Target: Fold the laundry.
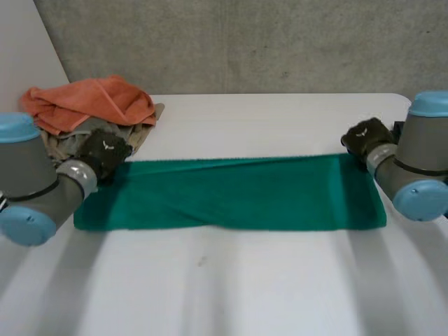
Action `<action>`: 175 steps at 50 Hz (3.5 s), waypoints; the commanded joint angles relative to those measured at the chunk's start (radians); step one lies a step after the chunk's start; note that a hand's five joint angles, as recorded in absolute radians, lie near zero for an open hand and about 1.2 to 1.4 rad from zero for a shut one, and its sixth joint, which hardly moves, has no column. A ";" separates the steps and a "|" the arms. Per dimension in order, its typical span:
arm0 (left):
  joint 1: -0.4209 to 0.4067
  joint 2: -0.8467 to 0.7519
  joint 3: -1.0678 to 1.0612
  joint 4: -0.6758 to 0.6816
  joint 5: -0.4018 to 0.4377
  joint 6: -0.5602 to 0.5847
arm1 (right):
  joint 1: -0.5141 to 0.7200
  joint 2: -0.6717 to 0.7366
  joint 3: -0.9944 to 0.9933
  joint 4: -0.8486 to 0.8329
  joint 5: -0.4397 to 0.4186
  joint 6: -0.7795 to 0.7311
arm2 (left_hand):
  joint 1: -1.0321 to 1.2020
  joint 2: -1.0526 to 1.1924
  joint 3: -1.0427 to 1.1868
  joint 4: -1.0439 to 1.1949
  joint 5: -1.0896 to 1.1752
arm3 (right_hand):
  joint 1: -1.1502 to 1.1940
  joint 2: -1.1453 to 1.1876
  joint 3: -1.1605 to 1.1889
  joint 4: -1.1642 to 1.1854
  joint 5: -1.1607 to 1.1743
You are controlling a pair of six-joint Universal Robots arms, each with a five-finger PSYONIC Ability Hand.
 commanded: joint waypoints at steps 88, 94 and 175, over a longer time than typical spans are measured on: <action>-0.012 0.338 -0.293 0.095 0.075 -0.333 | 0.519 -0.113 0.357 -0.377 -0.412 -0.068 | -0.962 -1.023 -1.018 -1.026 -1.000 | 0.275 0.224 0.208 0.199 0.186; -0.039 0.335 -0.298 0.095 0.075 -0.335 | 0.559 -0.050 0.311 -0.312 -0.323 -0.068 | -0.962 -1.023 -1.018 -1.026 -1.000 | -0.369 -0.421 -0.436 -0.446 -0.458; -0.435 -0.076 0.027 -0.215 -0.366 -0.643 | 0.362 0.111 -0.165 0.317 -0.156 0.709 | -0.958 -1.020 -1.015 -1.022 -0.997 | -0.947 -0.998 -1.014 -1.023 -1.036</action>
